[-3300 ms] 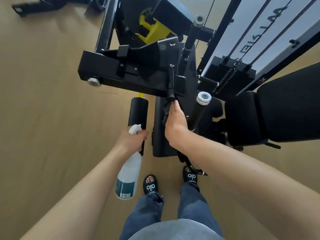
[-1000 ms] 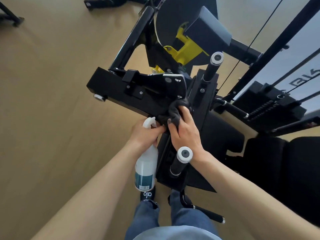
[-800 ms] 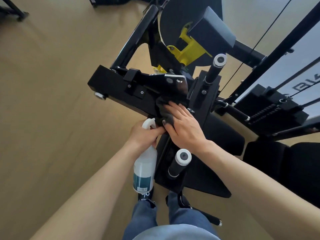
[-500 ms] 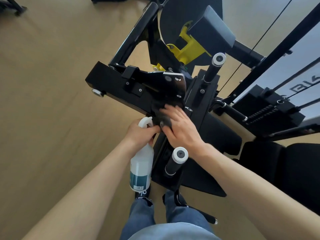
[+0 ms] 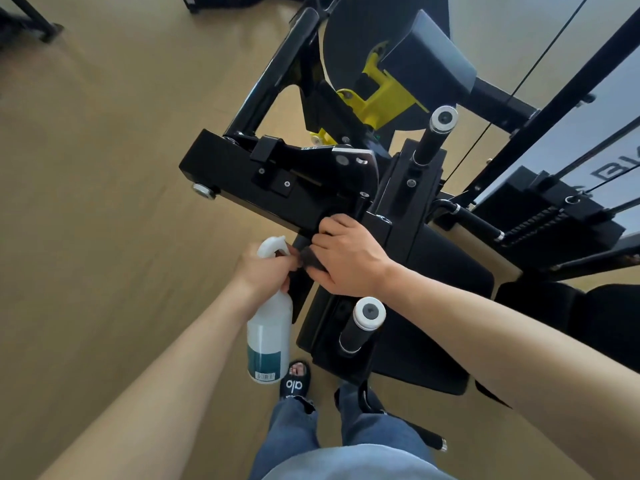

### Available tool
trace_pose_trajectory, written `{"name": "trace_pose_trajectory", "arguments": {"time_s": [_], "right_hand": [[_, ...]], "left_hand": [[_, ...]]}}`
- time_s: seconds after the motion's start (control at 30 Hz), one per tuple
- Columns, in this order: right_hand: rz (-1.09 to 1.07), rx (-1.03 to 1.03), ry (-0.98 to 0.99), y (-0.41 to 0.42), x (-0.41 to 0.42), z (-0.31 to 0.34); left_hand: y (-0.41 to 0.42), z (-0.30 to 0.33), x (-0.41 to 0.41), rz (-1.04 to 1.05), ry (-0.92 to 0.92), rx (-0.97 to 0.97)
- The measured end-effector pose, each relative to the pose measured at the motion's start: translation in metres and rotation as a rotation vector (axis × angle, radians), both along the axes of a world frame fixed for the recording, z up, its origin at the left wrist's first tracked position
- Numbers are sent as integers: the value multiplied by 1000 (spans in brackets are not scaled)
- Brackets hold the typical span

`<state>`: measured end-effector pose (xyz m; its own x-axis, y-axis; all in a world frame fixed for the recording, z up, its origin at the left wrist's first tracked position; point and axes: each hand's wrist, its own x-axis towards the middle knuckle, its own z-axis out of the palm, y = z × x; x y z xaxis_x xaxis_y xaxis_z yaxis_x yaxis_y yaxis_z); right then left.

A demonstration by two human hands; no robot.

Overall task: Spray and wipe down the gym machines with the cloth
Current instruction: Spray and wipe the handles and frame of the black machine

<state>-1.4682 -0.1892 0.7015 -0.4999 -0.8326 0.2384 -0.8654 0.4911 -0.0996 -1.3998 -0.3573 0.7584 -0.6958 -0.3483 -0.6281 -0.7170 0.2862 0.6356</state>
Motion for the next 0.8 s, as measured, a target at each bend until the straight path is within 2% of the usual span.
{"name": "trace_pose_trajectory", "arguments": {"time_s": [0.23,0.43,0.63,0.8], "right_hand": [[58,155,73,-14,-7,6],[-162,-202,62,11,22,-23],[-303,-200,-163,34,56,-30],[-675,-245,-396,34,74,-31]], "left_hand": [[-5,3,-5,51,41,-11],[-7,0,1,67,41,-20],[-3,9,-6,12,65,-34],[12,17,-16,-79,121,-102]]}}
